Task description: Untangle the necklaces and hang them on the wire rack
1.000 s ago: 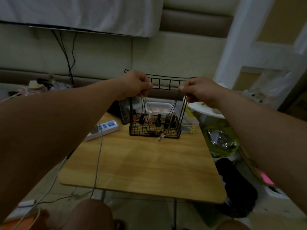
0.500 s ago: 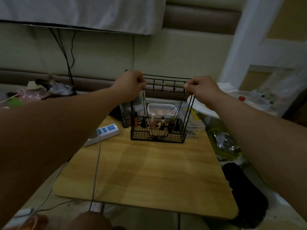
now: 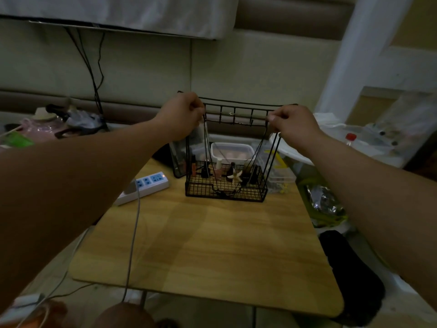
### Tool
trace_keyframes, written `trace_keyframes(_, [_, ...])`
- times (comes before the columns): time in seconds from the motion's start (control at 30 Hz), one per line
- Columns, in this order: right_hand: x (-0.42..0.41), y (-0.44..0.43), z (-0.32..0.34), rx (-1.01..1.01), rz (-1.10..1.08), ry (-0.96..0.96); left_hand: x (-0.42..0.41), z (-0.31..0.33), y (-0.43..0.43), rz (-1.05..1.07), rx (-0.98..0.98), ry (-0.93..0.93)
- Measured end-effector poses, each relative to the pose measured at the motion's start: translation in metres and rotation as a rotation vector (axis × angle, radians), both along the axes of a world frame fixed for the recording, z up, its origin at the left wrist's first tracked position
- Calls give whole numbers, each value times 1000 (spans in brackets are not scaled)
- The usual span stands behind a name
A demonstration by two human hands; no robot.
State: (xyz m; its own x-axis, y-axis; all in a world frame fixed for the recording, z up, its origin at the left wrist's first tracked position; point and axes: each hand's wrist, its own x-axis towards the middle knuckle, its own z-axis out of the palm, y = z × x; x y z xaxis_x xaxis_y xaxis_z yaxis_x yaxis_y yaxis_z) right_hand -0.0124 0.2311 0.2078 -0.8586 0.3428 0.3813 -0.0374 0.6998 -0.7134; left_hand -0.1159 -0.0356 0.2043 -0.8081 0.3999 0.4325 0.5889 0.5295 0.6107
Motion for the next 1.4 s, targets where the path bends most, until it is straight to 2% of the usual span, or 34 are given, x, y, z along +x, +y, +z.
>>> trace_keyframes(0.43, [-6, 2, -20, 45, -85, 25, -7, -19, 3, 48, -101, 92])
trace_keyframes(0.97, [-8, -1, -47, 30, -101, 48, 0, -41, 11, 108, -43, 127])
trace_keyframes(1.4, [-14, 1, -60, 58, -138, 80, 3, -55, 13, 146, 10, 74])
